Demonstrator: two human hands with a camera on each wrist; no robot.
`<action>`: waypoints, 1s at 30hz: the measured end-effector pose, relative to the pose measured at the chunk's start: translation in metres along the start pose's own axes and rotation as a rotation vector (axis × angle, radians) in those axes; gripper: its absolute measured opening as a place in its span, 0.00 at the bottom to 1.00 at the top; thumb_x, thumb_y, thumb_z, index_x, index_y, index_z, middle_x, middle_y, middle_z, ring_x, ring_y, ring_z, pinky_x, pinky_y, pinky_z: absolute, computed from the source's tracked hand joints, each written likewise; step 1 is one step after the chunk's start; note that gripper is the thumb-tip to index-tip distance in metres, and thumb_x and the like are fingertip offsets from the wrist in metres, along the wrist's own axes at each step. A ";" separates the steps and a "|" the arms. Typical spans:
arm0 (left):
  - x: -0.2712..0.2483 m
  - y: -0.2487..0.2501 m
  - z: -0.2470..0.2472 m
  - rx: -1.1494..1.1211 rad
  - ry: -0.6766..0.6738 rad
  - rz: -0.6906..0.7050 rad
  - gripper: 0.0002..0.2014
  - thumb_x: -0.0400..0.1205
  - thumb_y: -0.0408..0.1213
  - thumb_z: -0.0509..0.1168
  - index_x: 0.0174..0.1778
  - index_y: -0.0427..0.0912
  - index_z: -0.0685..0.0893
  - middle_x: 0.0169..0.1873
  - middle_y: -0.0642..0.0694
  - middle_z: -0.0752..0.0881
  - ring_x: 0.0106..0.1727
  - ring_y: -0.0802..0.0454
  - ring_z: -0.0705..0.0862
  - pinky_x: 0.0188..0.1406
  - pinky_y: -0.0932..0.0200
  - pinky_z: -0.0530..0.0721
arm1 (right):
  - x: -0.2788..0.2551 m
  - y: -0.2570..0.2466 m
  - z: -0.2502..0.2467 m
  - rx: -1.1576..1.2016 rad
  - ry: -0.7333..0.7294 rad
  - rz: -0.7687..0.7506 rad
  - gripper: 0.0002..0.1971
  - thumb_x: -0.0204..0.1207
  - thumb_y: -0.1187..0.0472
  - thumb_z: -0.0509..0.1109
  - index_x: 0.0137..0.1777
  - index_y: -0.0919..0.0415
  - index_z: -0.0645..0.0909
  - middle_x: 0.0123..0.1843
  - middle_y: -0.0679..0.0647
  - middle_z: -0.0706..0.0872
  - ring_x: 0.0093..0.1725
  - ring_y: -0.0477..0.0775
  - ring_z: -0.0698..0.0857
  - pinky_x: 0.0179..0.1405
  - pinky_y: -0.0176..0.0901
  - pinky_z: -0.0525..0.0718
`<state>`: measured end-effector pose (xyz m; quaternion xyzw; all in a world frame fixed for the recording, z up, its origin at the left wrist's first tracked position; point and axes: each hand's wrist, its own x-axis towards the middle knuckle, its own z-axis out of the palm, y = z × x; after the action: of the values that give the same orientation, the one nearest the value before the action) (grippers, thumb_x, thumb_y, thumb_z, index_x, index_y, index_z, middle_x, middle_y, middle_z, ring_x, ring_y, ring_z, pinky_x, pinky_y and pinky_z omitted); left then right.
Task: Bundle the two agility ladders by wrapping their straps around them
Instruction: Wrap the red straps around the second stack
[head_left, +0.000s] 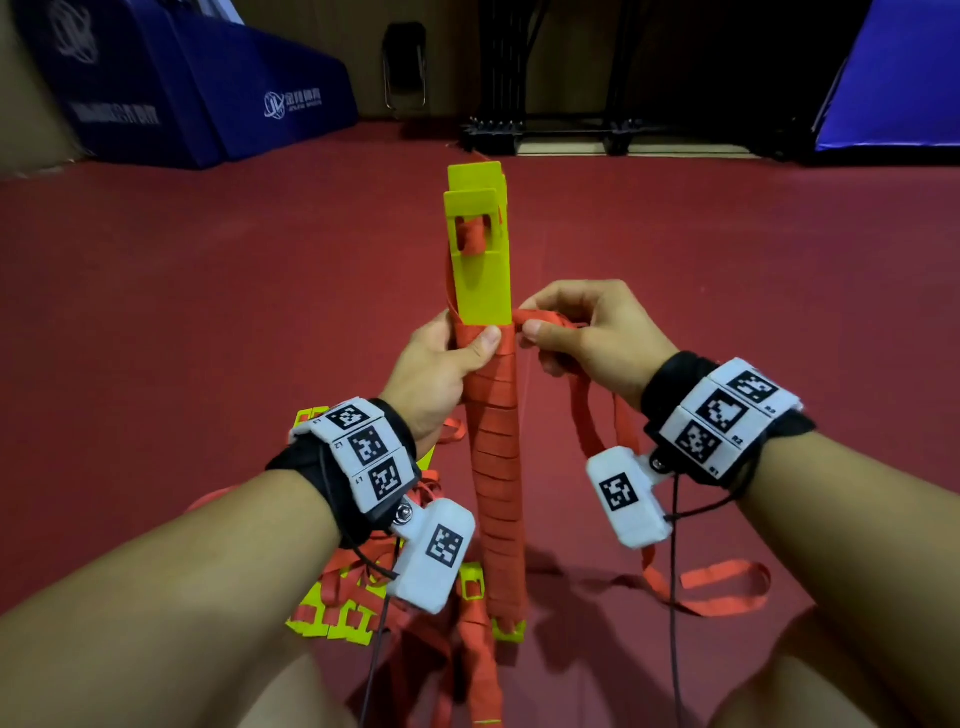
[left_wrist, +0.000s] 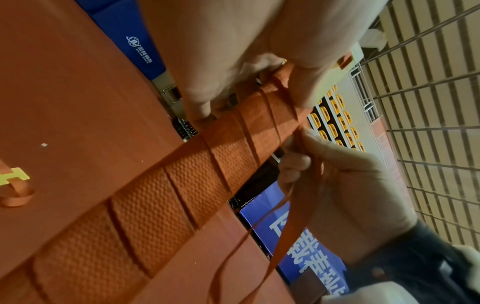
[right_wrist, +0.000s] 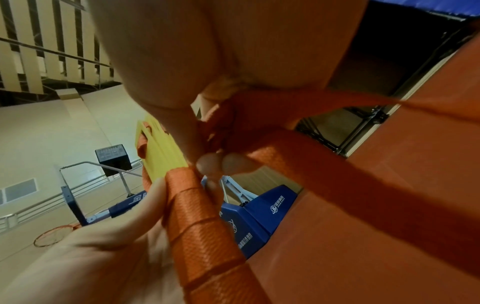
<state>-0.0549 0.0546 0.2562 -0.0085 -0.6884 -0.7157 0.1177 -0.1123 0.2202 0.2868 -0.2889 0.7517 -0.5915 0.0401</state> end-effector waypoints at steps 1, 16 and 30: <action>-0.001 0.001 0.001 -0.025 0.007 0.000 0.07 0.88 0.29 0.63 0.55 0.44 0.84 0.37 0.56 0.90 0.35 0.62 0.86 0.35 0.67 0.83 | 0.000 -0.001 0.000 0.015 0.002 0.020 0.05 0.78 0.76 0.70 0.49 0.70 0.86 0.32 0.58 0.84 0.24 0.49 0.79 0.24 0.35 0.76; -0.004 0.011 -0.002 -0.180 0.100 -0.041 0.09 0.88 0.32 0.62 0.61 0.41 0.85 0.53 0.40 0.89 0.56 0.40 0.85 0.71 0.23 0.77 | 0.006 0.007 -0.005 -0.066 0.148 0.137 0.06 0.74 0.64 0.77 0.37 0.56 0.88 0.33 0.55 0.88 0.32 0.52 0.82 0.40 0.47 0.79; -0.003 0.013 0.000 -0.229 0.155 -0.047 0.10 0.87 0.33 0.64 0.62 0.43 0.87 0.55 0.41 0.90 0.58 0.42 0.87 0.72 0.28 0.79 | 0.008 0.003 -0.004 0.139 0.231 0.309 0.12 0.78 0.71 0.62 0.33 0.69 0.80 0.25 0.58 0.83 0.25 0.56 0.85 0.27 0.39 0.80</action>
<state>-0.0492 0.0546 0.2685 0.0499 -0.5911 -0.7905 0.1520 -0.1219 0.2196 0.2878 -0.0966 0.7442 -0.6579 0.0636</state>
